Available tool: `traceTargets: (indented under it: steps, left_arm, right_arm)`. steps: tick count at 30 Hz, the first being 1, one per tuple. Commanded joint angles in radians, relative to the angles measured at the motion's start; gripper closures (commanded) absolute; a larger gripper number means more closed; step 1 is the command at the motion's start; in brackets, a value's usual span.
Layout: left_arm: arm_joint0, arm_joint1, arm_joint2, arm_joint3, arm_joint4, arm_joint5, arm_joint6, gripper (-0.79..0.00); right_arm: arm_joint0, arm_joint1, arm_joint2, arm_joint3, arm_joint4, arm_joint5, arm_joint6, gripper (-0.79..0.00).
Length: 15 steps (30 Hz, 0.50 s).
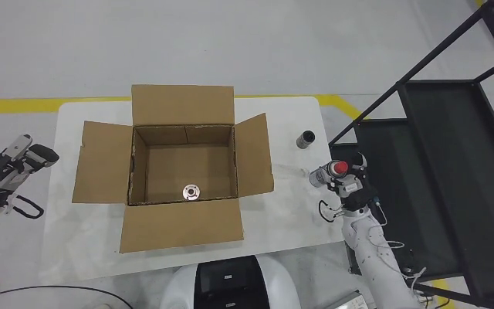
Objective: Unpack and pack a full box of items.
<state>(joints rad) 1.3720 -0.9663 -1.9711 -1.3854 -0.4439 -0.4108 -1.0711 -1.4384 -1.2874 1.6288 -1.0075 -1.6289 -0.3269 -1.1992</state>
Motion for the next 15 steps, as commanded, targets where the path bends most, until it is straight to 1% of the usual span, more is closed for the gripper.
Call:
traceTargets:
  steps: [1, 5, 8, 10, 12, 14, 15]
  left_arm:
    - [0.000, 0.000, 0.000, 0.000, 0.000, 0.000, 0.000, -0.785]
    - [0.000, 0.000, 0.000, 0.000, 0.000, 0.000, 0.000, -0.785]
    - [0.000, 0.000, 0.000, 0.000, 0.000, 0.000, 0.000, -0.785]
    - [0.000, 0.000, 0.000, 0.000, 0.000, 0.000, 0.000, -0.785]
    - [0.000, 0.000, 0.000, 0.000, 0.000, 0.000, 0.000, -0.785]
    - [0.000, 0.000, 0.000, 0.000, 0.000, 0.000, 0.000, -0.785]
    - [0.000, 0.000, 0.000, 0.000, 0.000, 0.000, 0.000, -0.785]
  right_arm:
    - [-0.063, 0.006, 0.019, -0.149, 0.005, -0.009, 0.056, -0.785]
    - [-0.164, 0.015, 0.050, -0.376, 0.006, -0.043, 0.155, -0.785]
    - [-0.220, 0.023, 0.061, -0.514, 0.003, -0.109, 0.236, -0.785]
    - [-0.243, 0.027, 0.058, -0.581, 0.022, -0.193, 0.290, -0.785]
    - [-0.259, 0.029, 0.044, -0.622, 0.121, -0.322, 0.379, -0.785]
    - [-0.260, 0.035, 0.059, -0.674, 0.157, -0.382, 0.491, -0.785]
    - [-0.263, 0.036, 0.058, -0.695, 0.189, -0.412, 0.525, -0.785]
